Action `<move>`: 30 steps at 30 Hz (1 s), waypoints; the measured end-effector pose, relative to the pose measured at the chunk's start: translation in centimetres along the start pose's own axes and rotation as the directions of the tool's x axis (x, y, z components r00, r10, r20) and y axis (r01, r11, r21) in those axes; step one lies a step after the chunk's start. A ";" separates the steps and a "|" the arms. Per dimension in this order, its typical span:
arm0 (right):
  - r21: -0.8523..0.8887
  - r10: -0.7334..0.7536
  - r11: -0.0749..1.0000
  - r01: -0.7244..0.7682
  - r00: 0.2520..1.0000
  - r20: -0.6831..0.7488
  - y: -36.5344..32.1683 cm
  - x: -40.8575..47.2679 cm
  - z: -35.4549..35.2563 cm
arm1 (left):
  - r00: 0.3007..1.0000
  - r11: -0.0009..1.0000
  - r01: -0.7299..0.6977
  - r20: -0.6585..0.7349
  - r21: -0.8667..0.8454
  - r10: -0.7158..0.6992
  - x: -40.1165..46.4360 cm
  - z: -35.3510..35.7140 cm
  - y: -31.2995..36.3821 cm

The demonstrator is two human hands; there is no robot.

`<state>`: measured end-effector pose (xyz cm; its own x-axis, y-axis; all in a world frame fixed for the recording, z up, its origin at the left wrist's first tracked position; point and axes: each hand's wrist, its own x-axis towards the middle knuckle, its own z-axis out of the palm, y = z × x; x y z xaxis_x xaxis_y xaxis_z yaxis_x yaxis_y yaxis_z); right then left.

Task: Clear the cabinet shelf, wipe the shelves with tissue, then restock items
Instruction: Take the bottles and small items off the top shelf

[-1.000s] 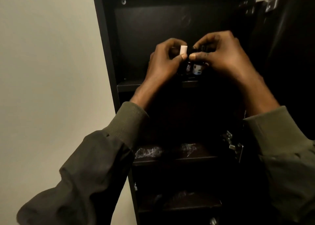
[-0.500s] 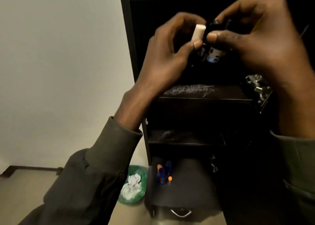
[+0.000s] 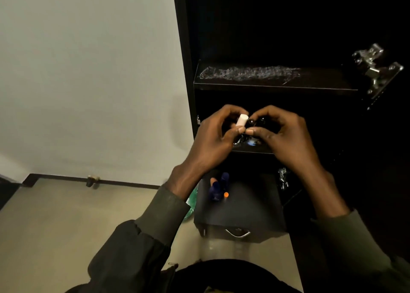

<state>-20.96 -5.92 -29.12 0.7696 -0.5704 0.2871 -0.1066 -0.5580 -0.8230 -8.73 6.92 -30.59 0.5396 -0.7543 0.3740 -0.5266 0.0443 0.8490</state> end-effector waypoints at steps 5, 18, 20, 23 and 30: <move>0.026 0.067 0.997 -0.069 0.995 0.074 5.1 -2.2 3.6 | 0.990 0.992 0.123 0.068 -0.025 -0.121 -3.3 1.5 -5.1; -0.061 0.255 0.967 -0.248 0.925 0.282 16.0 -9.4 12.3 | 0.883 0.900 0.427 0.172 0.086 -0.436 -12.5 5.3 -16.1; -0.077 0.287 0.958 -0.277 0.914 0.286 16.9 -10.2 13.3 | 0.859 0.883 0.448 0.206 0.142 -0.469 -13.1 5.7 -17.0; -0.101 0.299 0.954 -0.281 0.910 0.289 18.3 -10.9 14.6 | 0.838 0.869 0.427 0.252 0.249 -0.484 -13.6 6.3 -18.1; -0.182 0.313 0.946 -0.267 0.900 0.303 21.2 -11.8 16.7 | 0.839 0.858 0.304 0.311 0.415 -0.448 -14.4 6.8 -20.1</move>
<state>-21.82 -0.94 -58.14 0.8502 -0.5053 -0.1476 -0.4214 -0.4852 -0.7662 -10.42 12.46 -55.62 0.4841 -0.8558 -0.1823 -0.5601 -0.4632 0.6868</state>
